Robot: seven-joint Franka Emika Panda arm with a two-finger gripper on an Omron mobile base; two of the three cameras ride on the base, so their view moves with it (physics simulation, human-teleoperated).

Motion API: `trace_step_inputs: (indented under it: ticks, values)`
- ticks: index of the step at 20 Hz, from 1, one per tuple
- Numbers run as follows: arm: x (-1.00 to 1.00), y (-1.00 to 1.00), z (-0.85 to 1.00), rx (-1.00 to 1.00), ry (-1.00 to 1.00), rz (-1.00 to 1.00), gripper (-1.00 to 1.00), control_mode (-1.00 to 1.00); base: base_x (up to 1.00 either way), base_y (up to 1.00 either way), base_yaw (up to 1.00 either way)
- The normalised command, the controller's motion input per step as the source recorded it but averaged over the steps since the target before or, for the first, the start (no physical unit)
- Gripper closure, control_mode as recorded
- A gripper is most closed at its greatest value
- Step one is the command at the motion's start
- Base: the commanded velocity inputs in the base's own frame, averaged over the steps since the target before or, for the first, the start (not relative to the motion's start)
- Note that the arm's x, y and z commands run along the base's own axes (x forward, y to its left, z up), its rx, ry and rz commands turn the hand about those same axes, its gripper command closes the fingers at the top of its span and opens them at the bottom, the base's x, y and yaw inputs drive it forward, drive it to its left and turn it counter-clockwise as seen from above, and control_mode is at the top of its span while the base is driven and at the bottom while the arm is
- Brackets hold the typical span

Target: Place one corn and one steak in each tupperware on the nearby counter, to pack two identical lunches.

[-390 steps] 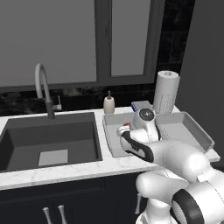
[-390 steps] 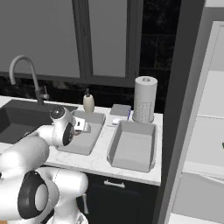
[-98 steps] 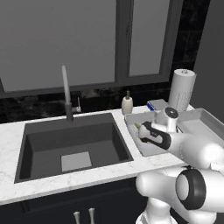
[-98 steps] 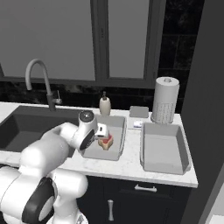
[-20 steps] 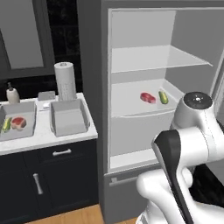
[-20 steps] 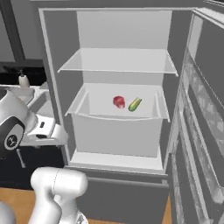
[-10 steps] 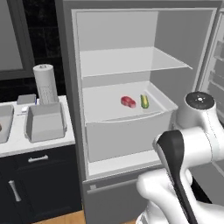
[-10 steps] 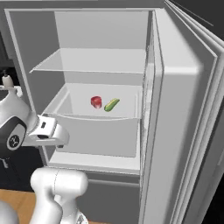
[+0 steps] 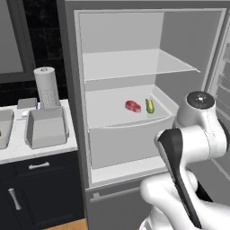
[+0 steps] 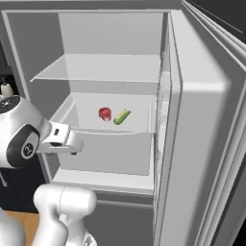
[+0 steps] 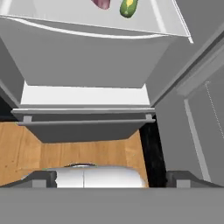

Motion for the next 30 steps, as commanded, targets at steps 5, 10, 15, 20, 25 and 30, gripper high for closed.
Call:
trace_step_inputs:
  ticks: [5, 10, 15, 20, 25, 30]
  values:
    - [0.92, -0.13, -0.12, 0.07, -0.14, 0.0, -1.0, -1.0, 0.0, 0.0, 0.0]
    - [0.91, -0.05, -0.08, 0.14, -0.05, 0.0, -1.0, -1.0, 0.0, 0.0, 0.0]
    - [0.69, 0.0, -0.04, 0.13, 0.0, 0.0, -1.0, -1.0, 0.0, 0.0, 0.0]
    - [0.67, -0.19, -0.12, 0.01, -0.03, -0.04, -1.0, -1.0, 0.0, 0.0, 0.0]
    - [0.66, -0.28, -0.21, 0.0, 0.0, -0.11, -1.0, -1.0, 0.0, 0.0, 0.0]
    - [0.63, -0.19, -0.21, 0.0, -0.01, -0.12, -1.0, -1.0, 0.0, 0.0, 0.0]
